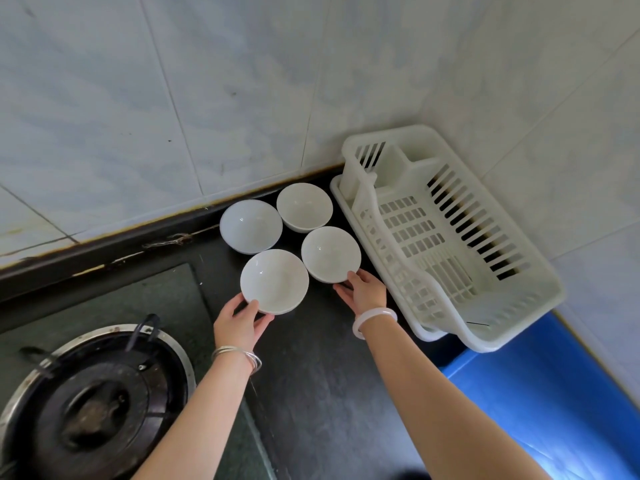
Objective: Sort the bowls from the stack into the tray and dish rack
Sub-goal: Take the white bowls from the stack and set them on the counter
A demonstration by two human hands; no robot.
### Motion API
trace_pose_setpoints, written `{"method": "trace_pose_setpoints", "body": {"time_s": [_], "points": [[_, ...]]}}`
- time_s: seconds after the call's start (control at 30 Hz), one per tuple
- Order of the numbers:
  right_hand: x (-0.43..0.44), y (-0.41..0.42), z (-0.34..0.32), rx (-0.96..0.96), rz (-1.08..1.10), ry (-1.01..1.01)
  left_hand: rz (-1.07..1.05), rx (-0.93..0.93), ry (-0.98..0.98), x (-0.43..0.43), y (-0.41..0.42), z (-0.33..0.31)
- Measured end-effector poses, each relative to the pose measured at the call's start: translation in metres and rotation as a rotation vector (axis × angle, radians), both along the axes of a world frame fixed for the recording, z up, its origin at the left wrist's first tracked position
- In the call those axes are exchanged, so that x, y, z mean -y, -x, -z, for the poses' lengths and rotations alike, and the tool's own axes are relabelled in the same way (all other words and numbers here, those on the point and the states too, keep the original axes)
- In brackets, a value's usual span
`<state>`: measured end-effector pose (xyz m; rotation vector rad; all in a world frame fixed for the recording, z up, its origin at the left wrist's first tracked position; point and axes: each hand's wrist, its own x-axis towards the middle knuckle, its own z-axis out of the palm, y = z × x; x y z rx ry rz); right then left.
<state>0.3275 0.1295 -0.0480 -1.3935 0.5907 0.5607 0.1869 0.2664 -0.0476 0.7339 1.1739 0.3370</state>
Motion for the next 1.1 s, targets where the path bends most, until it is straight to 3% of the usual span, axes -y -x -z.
{"method": "trace_pose_setpoints", "body": {"time_s": [0.37,0.5,0.67,0.8,1.0,1.1], "points": [[0.019,0.010,-0.018,-0.068,-0.244,-0.020,0.040,-0.034,-0.118,0.012,0.002,0.001],[0.042,0.027,-0.034,0.035,-0.350,0.055,0.137,-0.027,-0.191,0.035,0.013,-0.002],[0.104,0.072,-0.061,0.172,-0.333,0.160,0.353,0.013,-0.218,0.084,0.037,-0.007],[0.176,0.123,-0.073,0.281,-0.300,0.361,0.612,0.054,-0.308,0.134,0.055,-0.019],[0.281,0.203,-0.070,0.298,-0.303,0.946,1.022,0.068,-0.527,0.211,0.086,-0.025],[0.311,0.236,-0.063,0.262,-0.351,1.145,1.196,0.031,-0.646,0.240,0.100,-0.022]]}}
